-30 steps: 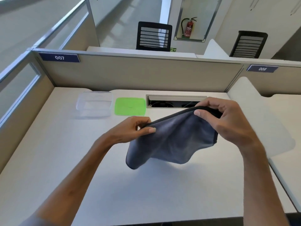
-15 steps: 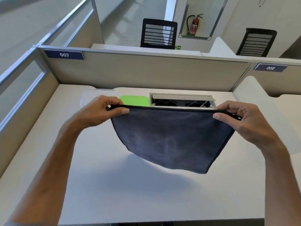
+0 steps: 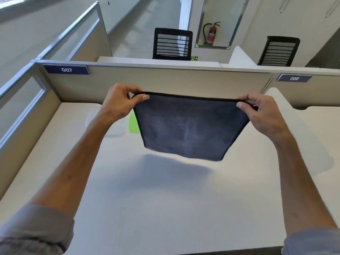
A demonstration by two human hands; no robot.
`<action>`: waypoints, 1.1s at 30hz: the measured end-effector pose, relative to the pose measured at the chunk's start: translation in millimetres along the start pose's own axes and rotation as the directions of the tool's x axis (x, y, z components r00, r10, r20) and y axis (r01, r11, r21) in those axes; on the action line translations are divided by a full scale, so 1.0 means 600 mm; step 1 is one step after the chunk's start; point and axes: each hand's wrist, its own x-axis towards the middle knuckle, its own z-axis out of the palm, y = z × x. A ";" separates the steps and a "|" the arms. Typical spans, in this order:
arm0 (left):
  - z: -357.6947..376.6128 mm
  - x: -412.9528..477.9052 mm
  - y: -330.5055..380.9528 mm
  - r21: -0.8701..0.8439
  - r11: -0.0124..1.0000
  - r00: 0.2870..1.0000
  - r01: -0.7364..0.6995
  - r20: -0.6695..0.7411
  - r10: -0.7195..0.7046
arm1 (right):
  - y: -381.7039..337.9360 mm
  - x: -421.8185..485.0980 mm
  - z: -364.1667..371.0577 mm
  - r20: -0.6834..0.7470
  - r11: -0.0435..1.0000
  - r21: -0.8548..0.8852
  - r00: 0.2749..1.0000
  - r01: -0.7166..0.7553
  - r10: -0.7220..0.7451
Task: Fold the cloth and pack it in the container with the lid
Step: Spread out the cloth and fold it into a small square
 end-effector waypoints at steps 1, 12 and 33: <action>-0.004 -0.003 0.010 -0.007 1.000 1.000 -0.013 -0.025 0.013 | -0.004 -0.001 -0.006 -0.025 1.000 0.010 1.000 0.011 -0.011; 0.081 -0.270 -0.100 0.040 0.996 0.981 0.081 0.171 -0.087 | 0.088 -0.214 0.069 0.215 0.979 0.077 0.962 -0.191 0.170; 0.253 -0.636 -0.255 0.392 0.920 0.952 0.011 0.278 -0.130 | 0.294 -0.446 0.241 0.622 0.888 -0.410 0.649 -0.206 0.438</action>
